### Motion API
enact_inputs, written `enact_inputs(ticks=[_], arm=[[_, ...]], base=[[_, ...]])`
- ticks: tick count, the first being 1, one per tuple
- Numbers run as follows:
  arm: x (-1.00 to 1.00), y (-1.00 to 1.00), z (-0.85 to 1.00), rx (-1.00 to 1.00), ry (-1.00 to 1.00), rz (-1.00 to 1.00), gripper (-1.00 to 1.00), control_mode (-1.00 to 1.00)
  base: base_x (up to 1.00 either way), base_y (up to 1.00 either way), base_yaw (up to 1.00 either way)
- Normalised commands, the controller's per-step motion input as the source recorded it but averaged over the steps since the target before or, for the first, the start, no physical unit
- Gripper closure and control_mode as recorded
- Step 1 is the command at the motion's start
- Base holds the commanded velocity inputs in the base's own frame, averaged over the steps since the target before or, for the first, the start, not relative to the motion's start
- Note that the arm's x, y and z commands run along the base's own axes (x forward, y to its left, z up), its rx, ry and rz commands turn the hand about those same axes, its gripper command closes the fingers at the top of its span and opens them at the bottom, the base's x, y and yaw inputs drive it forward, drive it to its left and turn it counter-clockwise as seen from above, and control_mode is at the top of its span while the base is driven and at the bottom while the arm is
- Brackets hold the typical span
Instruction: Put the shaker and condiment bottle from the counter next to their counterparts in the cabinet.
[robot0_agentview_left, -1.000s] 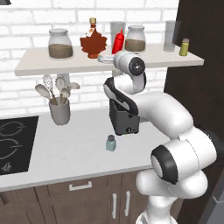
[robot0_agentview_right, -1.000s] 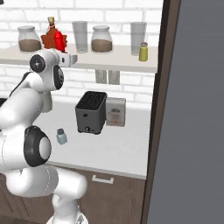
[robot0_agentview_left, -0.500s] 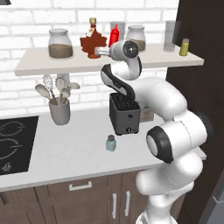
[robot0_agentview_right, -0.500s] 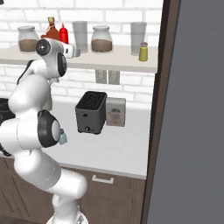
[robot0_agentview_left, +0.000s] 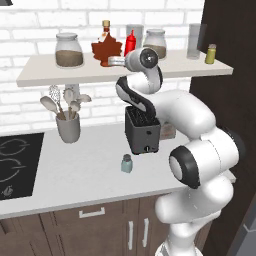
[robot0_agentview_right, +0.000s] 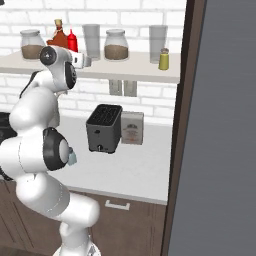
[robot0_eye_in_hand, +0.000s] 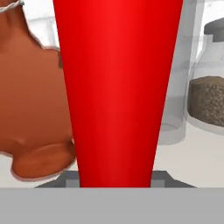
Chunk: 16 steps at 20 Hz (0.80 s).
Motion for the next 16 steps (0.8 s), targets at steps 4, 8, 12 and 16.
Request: enact_inputs(ticks=[4, 8, 12, 16], arm=[[-0.26, 0.03, -0.73, -0.09, -0.08, 0.00, 1.00, -1.00], [0.00, 0.00, -0.09, 0.00, 0.00, 0.00, 1.00, -1.00], [0.04, 0.00, -0.22, 0.00, 0.00, 0.00, 1.00, -1.00], [0.10, 0.01, -0.46, 0.00, 0.00, 0.00, 1.00, -1.00]], base=[[0.00, 0.00, 0.00], [0.00, 0.00, 0.00], [0.00, 0.00, 0.00], [0.00, 0.00, 0.00]])
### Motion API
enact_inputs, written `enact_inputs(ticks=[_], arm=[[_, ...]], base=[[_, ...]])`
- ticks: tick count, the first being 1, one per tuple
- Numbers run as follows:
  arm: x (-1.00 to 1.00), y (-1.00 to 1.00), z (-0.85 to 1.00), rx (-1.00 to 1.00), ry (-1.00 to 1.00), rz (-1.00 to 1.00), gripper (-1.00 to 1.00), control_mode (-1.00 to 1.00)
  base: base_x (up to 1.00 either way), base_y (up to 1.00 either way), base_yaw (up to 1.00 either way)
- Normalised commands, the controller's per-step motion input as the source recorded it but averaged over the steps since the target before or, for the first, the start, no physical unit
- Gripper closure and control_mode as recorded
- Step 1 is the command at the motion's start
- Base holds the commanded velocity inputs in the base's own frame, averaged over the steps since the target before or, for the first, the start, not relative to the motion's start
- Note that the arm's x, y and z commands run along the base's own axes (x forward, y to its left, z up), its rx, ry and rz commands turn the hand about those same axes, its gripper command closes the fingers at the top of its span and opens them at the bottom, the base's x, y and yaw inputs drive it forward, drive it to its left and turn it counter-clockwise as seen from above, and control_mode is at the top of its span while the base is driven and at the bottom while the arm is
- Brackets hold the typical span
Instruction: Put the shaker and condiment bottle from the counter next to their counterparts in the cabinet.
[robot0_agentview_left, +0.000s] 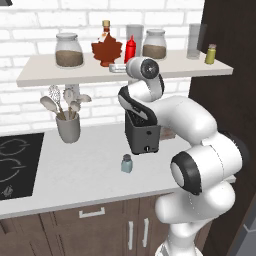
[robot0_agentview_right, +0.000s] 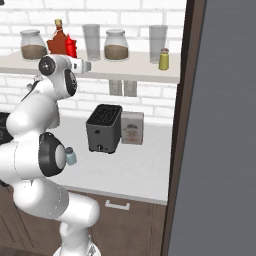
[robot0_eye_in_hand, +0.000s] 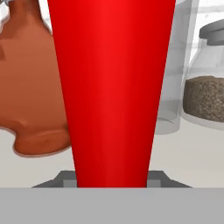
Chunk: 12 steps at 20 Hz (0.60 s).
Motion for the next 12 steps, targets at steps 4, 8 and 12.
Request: enact_inputs(ticks=[4, 8, 12], arm=[[0.00, 0.11, -0.48, -0.01, 0.00, 0.00, 1.00, -1.00], [0.00, 0.08, -0.17, 0.00, 0.00, 0.00, -1.00, -1.00], [0.00, 0.00, -0.06, 0.00, 0.03, 0.00, -1.00, -1.00]], base=[[0.00, 0.00, 0.00], [0.00, 0.00, 0.00], [0.00, 0.00, 0.00]])
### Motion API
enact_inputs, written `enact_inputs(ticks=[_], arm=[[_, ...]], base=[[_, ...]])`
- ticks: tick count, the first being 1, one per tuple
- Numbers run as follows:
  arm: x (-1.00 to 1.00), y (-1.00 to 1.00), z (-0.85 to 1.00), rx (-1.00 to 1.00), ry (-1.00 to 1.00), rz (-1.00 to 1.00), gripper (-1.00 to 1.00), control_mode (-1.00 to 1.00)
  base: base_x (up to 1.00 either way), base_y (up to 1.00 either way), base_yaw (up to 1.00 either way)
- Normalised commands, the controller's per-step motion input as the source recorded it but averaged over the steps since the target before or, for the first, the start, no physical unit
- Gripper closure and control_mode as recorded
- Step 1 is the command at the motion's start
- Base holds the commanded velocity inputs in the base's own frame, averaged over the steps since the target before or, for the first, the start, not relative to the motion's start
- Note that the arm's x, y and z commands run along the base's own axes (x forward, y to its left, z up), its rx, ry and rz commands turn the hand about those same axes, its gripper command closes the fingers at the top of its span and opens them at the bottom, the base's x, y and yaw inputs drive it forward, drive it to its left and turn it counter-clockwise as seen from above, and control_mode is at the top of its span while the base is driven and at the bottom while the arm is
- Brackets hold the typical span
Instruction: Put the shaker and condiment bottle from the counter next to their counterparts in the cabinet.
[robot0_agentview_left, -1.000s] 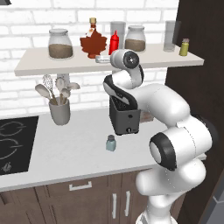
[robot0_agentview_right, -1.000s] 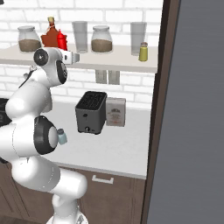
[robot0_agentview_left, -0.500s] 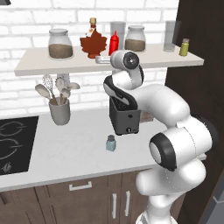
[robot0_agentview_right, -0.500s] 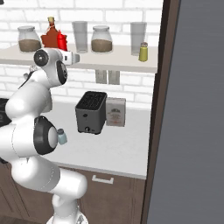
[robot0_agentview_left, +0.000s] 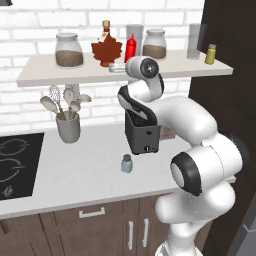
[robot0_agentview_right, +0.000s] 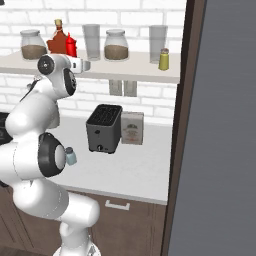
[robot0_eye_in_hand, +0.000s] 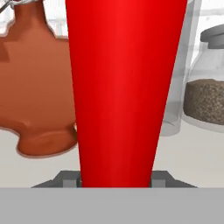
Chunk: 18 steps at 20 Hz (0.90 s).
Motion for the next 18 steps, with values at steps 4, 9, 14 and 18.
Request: enact_inputs(ticks=[4, 9, 14, 18], arm=[[0.00, 0.00, -0.16, 0.01, 0.08, 0.00, -1.00, -1.00], [-0.13, 0.00, -0.31, 0.00, 0.06, 0.00, -1.00, -1.00], [-0.60, -0.03, -0.45, 0.06, 0.01, 0.00, -1.00, -1.00], [-0.98, -0.39, -0.64, 0.17, 0.00, -0.03, -1.00, -1.00]], base=[[0.00, 0.00, 0.00], [0.00, 0.00, 0.00], [0.00, 0.00, 0.00], [0.00, 0.00, 0.00]])
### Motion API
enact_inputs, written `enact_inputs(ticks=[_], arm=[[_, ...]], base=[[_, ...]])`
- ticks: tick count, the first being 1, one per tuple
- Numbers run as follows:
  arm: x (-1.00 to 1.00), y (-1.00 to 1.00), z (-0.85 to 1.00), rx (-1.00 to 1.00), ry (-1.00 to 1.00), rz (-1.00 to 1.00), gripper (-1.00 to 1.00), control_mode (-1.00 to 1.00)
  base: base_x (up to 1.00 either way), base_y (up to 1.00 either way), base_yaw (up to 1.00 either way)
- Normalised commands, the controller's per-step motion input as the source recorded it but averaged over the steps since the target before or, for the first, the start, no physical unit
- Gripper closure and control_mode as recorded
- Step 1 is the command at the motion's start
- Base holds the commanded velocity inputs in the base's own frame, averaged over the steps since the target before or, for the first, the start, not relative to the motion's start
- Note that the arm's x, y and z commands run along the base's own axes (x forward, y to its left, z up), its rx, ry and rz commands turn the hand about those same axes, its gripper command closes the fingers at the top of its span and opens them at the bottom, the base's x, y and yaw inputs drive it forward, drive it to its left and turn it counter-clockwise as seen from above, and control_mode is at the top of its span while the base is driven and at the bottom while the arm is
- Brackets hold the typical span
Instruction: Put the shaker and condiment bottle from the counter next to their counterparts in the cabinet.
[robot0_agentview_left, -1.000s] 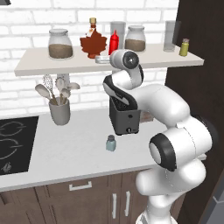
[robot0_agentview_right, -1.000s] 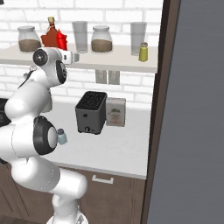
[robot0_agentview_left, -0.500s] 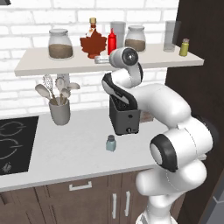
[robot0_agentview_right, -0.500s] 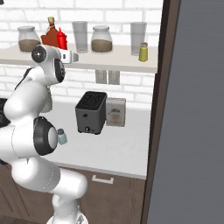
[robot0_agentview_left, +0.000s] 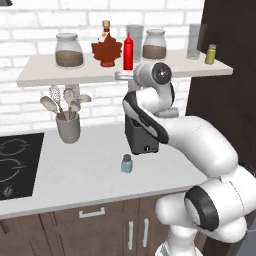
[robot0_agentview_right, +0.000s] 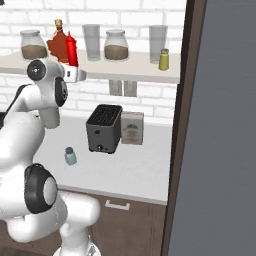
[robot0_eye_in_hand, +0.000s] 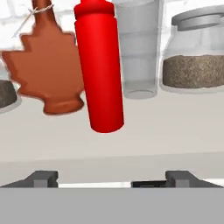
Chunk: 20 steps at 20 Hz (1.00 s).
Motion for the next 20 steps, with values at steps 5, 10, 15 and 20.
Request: enact_inputs(ticks=[5, 10, 15, 20], arm=[[-1.00, -0.61, -0.75, 0.20, 0.00, -0.08, -1.00, -1.00], [-0.95, -0.56, -0.70, 0.16, 0.00, -0.07, -1.00, -1.00], [-0.09, -0.07, -0.11, 0.00, 0.00, 0.00, -1.00, -1.00], [-0.40, 0.00, -0.56, 0.00, 0.00, 0.00, -1.00, -1.00]], base=[[0.00, 0.00, 0.00], [0.00, 0.00, 0.00], [0.00, 0.00, 0.00], [0.00, 0.00, 0.00]])
